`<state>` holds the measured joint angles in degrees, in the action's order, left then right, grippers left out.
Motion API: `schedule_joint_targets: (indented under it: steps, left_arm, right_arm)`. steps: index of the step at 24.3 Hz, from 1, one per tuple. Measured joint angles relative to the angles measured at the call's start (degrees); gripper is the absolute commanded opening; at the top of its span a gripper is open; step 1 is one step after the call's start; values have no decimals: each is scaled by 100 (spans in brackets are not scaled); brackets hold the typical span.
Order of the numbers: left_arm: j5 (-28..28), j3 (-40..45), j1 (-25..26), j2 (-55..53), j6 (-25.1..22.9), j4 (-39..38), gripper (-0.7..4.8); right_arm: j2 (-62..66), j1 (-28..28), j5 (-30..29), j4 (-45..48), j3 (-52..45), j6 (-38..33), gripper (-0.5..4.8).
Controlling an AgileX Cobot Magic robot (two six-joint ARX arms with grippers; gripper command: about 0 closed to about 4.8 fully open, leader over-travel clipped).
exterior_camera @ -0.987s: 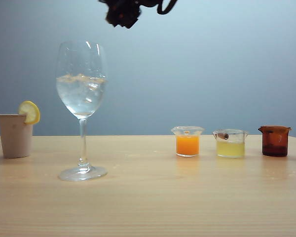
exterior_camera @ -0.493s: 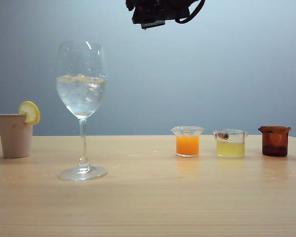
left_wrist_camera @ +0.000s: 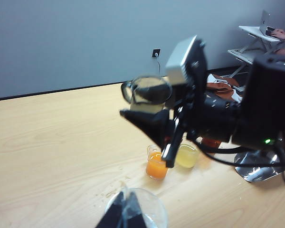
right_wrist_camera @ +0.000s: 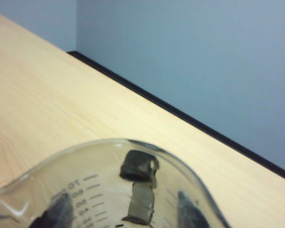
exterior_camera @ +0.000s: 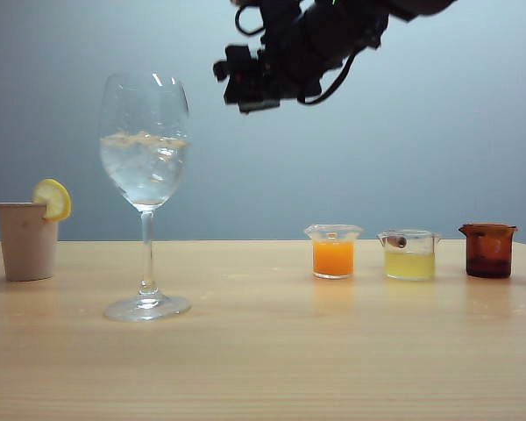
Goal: Pick up the first measuring cup from the left, pour the coconut rum inside into the goblet, and finally put the measuring cup back in its original place.
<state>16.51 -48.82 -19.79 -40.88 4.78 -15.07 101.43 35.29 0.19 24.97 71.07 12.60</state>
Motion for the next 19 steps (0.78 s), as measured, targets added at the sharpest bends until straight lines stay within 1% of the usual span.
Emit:
schedule_joint_targets:
  steps: [4,6,9,10,15,19]
  left_arm:
    - [0,0,0,0,0,-22,-5]
    - [0,0,0,2,0,-26,-5]
    - [0,0,0,0,0,-68,-5]
    - [0,0,0,0,0,-66,-6]
    - [0,0,0,0,0,-66,-5]
    - [0,0,0,0,0,-68,-5]
  right_arm:
    - [216,-7,-15,396,0,-22,116]
    - [284,-4,-20,422,-4,-33,116]
    - [293,-4,-17,1056,-413,-39,116]
    - [295,-11,-17,1429,-721,-118,116]
    - [315,-35,-17,1873,-1274,-446,116]
    - [527,-26,-24,2282,-1357,-601,116]
